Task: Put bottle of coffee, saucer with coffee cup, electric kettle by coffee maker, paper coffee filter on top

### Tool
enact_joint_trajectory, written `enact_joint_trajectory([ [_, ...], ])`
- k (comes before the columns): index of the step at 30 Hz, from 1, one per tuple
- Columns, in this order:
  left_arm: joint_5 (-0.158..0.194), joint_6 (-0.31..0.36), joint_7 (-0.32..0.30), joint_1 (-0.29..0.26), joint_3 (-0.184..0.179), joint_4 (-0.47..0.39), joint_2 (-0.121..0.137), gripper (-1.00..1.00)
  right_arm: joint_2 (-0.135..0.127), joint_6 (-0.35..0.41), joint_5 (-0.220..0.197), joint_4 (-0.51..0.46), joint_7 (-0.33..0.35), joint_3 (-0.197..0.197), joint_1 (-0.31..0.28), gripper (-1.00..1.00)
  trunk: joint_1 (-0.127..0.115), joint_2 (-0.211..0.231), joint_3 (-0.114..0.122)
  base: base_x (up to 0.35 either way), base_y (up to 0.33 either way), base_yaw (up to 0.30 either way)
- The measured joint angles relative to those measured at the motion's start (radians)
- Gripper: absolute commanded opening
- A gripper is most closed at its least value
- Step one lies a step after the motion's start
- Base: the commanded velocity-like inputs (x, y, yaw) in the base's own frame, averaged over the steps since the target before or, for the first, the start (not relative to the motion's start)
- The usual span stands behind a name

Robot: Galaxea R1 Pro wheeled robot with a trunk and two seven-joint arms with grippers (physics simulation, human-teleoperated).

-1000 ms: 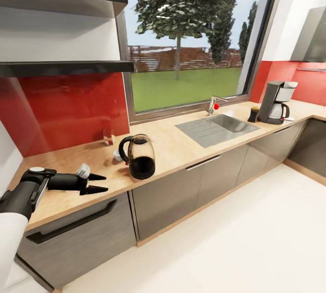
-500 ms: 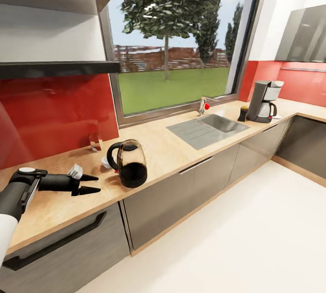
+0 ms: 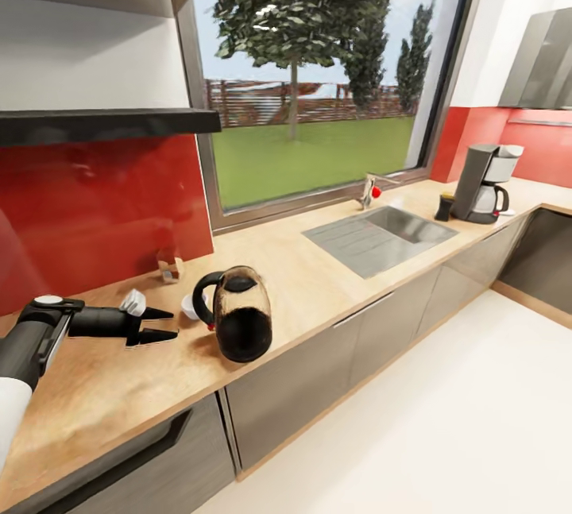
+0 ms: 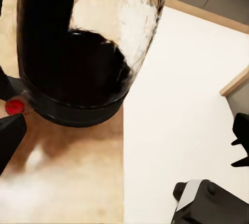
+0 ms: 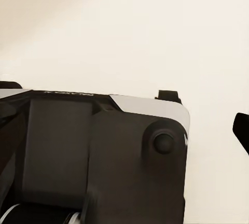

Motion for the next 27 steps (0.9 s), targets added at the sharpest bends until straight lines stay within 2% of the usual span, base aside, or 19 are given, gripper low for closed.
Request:
enact_joint_trajectory([
  [5,0.0,-0.002,0.0,0.0,0.0,0.001,-0.002,1.0,0.0,0.0,0.0,0.0,0.0,0.0,0.0,1.0,0.0,0.0,0.0,0.315,0.015,0.0],
  [14,0.0,-0.007,-0.001,0.002,-0.001,0.002,0.0,1.0,0.001,0.0,0.0,0.001,0.0,0.0,0.0,1.0,0.001,0.0,0.0,0.049,0.001,0.0],
  [20,0.0,-0.008,-0.001,0.003,-0.002,0.003,-0.002,1.0,0.001,0.0,0.0,0.001,0.0,0.0,0.0,1.0,0.0,0.0,0.0,0.225,0.0,0.0],
  [27,0.0,-0.008,-0.001,0.003,-0.002,0.005,-0.001,1.0,0.001,0.0,0.0,0.001,0.0,0.001,0.0,1.0,0.001,0.0,0.0,0.043,0.0,0.0],
])
